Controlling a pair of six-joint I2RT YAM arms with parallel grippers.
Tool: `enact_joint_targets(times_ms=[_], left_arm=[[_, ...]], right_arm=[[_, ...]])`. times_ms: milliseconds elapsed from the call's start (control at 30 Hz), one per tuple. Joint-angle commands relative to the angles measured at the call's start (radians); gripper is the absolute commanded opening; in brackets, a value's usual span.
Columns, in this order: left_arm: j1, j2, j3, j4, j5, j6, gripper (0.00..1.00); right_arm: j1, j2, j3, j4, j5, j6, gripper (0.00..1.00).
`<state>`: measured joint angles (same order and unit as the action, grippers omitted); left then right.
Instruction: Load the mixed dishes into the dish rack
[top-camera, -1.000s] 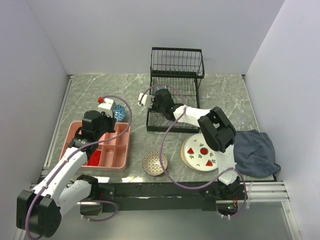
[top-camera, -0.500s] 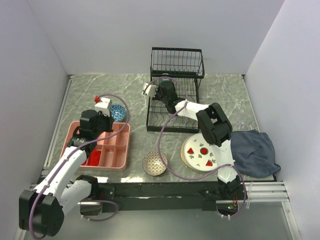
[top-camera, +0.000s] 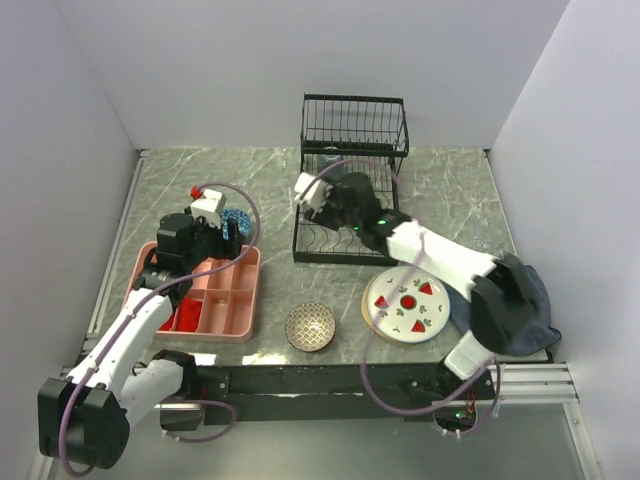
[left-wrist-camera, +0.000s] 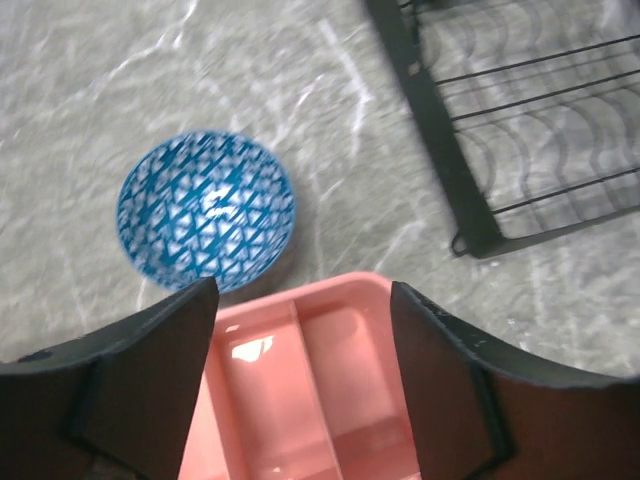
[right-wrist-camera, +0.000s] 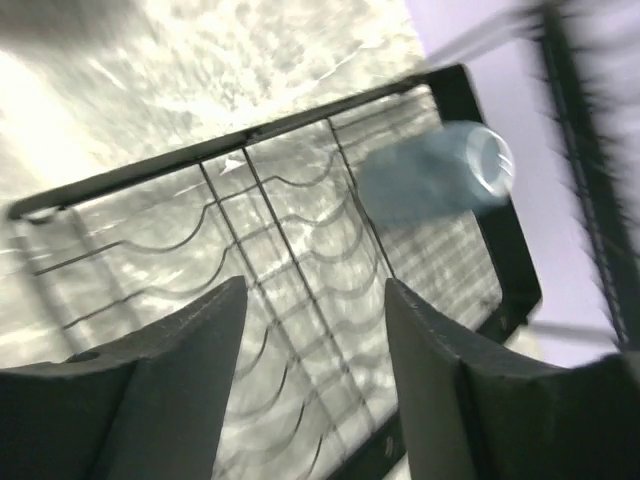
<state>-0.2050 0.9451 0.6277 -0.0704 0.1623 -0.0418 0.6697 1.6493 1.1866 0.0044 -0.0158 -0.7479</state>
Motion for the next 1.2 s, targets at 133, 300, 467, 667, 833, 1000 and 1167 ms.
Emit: enact_joint_targets(times_ms=[133, 300, 467, 667, 833, 1000, 1167], left_arm=[[0.003, 0.017, 0.07, 0.098, 0.186, 0.017, 0.8], [0.004, 0.009, 0.05, 0.146, 0.201, 0.002, 0.8], [0.004, 0.027, 0.05, 0.153, 0.207, -0.026, 0.78], [-0.008, 0.044, 0.053, 0.165, 0.224, -0.047, 0.78], [-0.008, 0.038, 0.05, 0.149, 0.22, -0.046, 0.78], [-0.002, 0.041, 0.049, 0.142, 0.229, -0.038, 0.79], [0.01, 0.054, 0.044, 0.155, 0.24, -0.05, 0.79]], right_arm=[[-0.195, -0.414, -0.165, -0.418, 0.111, 0.357, 0.74], [-0.497, -0.467, -0.212, -0.573, 0.082, 0.426, 0.69], [-0.72, -0.396, -0.206, -0.57, 0.044, 0.426, 0.66], [-0.866, -0.263, -0.156, -0.511, 0.066, 0.407, 0.68], [-0.932, -0.148, -0.078, -0.503, 0.06, 0.374, 0.67], [-0.946, -0.082, -0.003, -0.504, 0.059, 0.354, 0.66], [-0.946, -0.066, 0.051, -0.566, 0.039, 0.346, 0.63]])
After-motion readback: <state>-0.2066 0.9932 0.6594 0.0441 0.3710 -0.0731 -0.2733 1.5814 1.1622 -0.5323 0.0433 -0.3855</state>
